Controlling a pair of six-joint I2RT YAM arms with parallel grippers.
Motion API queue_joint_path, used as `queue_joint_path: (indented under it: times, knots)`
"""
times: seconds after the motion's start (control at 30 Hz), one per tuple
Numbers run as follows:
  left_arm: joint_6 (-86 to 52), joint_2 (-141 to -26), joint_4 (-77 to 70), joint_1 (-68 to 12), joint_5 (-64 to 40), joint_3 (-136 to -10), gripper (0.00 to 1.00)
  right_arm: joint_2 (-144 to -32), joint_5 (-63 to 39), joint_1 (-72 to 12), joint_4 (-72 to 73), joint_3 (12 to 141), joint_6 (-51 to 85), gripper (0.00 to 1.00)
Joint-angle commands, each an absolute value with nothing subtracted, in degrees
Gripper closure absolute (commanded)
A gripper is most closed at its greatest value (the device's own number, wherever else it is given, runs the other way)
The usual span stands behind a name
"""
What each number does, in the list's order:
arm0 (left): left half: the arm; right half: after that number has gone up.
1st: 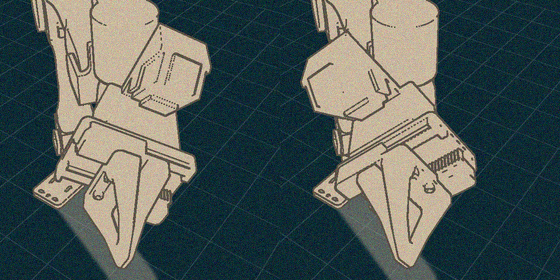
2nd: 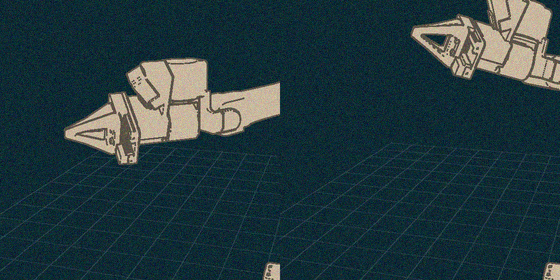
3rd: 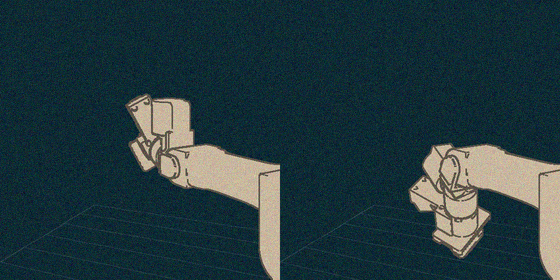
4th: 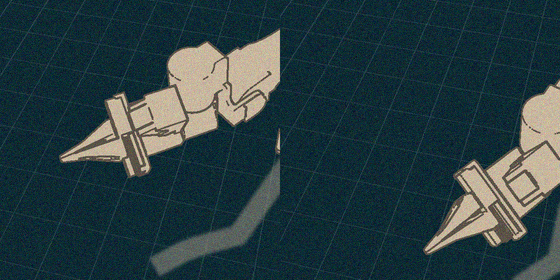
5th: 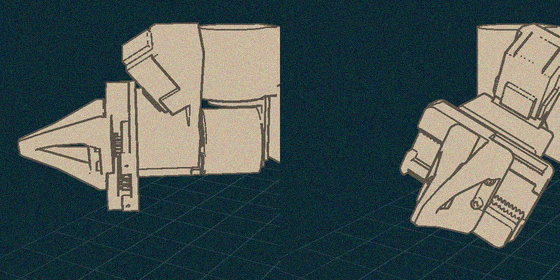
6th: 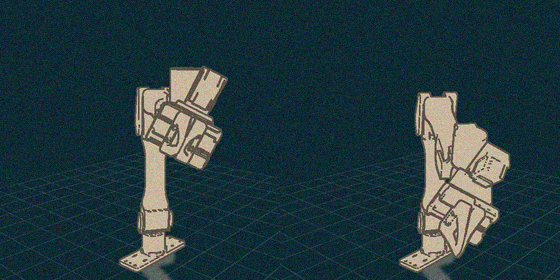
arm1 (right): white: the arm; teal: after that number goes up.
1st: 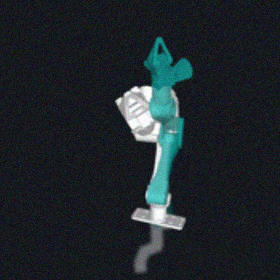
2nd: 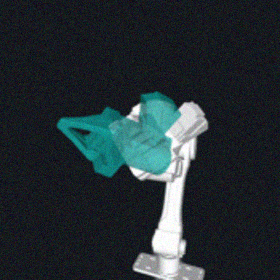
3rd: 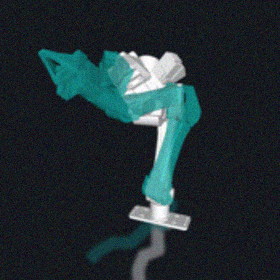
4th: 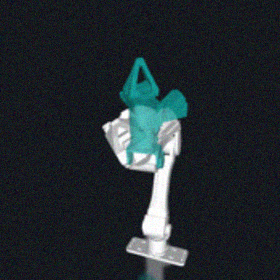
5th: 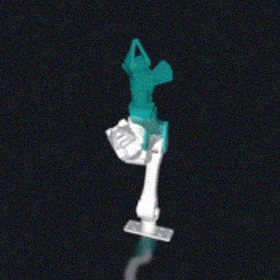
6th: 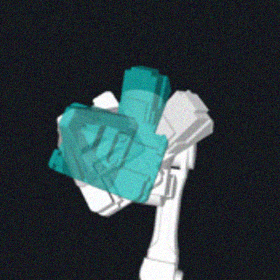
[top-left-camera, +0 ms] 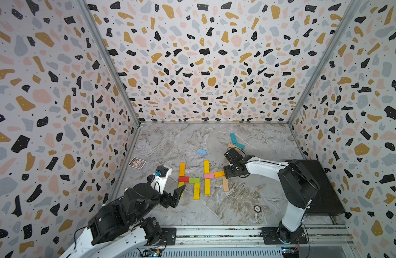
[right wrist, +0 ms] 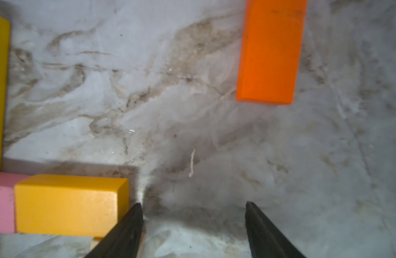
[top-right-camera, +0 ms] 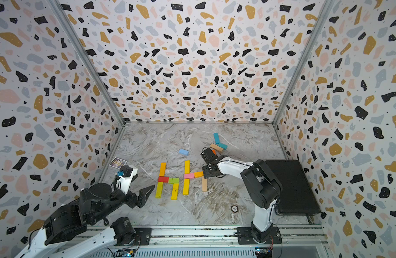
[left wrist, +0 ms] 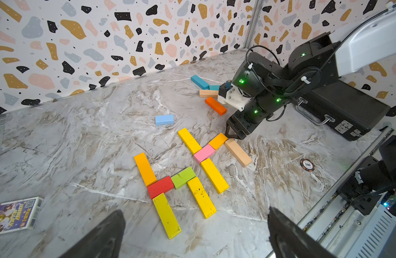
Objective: Assemble the letter h with building blocks
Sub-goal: Assemble the building block at the center of the board.
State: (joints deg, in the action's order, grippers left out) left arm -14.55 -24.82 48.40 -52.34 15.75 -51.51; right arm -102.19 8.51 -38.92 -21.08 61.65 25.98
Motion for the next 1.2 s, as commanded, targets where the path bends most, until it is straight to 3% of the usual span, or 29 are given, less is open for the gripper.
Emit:
queue_joint_path:
  times: [0.0, 0.23, 0.47, 1.17]
  knots:
    - [-14.0, -25.3, 46.2, -52.0, 16.3, -51.1, 0.01, -95.2, 13.7, -38.9, -22.8, 60.0, 28.2, 0.25]
    - [-14.0, -25.3, 46.1, -51.9, 16.4, -51.1, 0.01, -89.3, 10.1, -38.8, -26.7, 54.3, 29.4, 0.26]
    - [-13.9, -25.6, 45.9, -51.6, 16.3, -51.1, 0.01, -91.0, 3.3, -39.4, -23.5, 51.1, 26.1, 0.3]
    - [-14.0, -26.2, 46.1, -51.2, 16.4, -51.1, 0.01, -94.4, 2.3, -41.5, -20.9, 51.7, 24.1, 0.31]
